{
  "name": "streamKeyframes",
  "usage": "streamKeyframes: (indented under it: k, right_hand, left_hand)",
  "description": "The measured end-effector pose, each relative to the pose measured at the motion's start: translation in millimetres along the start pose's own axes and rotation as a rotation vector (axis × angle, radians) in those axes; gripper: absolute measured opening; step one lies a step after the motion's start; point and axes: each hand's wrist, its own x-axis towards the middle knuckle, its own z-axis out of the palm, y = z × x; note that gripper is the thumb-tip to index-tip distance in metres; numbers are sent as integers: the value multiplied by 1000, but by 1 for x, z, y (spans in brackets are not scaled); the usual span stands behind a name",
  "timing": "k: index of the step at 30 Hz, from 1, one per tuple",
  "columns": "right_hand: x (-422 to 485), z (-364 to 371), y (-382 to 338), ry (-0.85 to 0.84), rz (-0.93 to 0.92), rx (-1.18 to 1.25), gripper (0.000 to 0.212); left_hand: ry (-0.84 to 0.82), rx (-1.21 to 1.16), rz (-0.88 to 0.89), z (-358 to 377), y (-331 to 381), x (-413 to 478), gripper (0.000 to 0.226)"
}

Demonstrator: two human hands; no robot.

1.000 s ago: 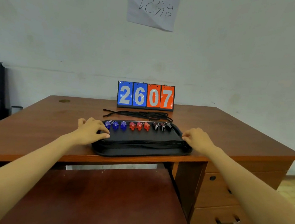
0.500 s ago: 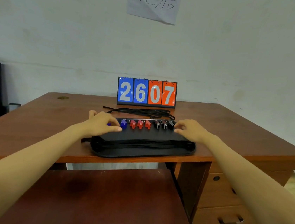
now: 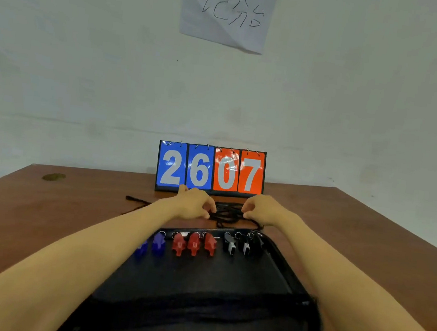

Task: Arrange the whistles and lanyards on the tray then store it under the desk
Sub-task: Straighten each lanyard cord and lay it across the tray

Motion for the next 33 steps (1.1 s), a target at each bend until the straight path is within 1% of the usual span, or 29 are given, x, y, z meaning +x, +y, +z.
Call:
streamKeyframes:
  k: [2,4,7,9,11,13,15,17,20,23,25,27,28,30,31,33]
  right_hand:
    - [16,6,4,-23,9,-20,26]
    - [29,11,7,6,-9,-6,29]
    - [39,20,6,15,-89,-24,35]
    - [45,27,6,-33,-104,-152,30]
    - [48,33,8,-14,-76,-199,19]
    - [47,31,10,100,-54,-114,15]
    - [44,23,11,252,-62,-8,18]
    - [38,9,10,393,-60,87,21]
    - [31,-14,8,517,-27,255,21]
    - [24,-32,6,607,-19,303,20]
    - [17,-40,3,649,-1,339,21]
    - [10,-44,1,625,18,339,21]
    - [6,-44,1,570,27,317,20]
    - [-3,-43,-4,404,25,242,20]
    - [-8,-43,-9,344,0,213,22]
    - [-17,-45,-25,335,-88,252,27]
  left_hand:
    - [-10,10,38,10,2,18,32]
    - [23,15,43,20,4,30,32]
    - [84,-64,-6,29,3,41,32]
    - [62,-36,-43,30,0,42,34]
    - [34,76,-49,30,-6,42,27]
    - [107,93,-53,26,-10,41,20]
    - [235,31,-73,17,-13,39,19]
    - [321,-44,-93,6,-14,36,20]
    - [369,-161,-120,-13,-17,28,18]
    - [371,-216,-125,-34,-16,19,27]
    - [357,-376,-94,-47,-12,10,28]
    - [368,-549,-41,-56,-4,0,19]
    - [386,-605,-37,-60,-1,-4,21]
    - [422,-690,-42,-66,5,-10,24]
    - [436,-707,-46,-69,9,-13,25]
    - [458,-733,-56,-75,18,-18,26]
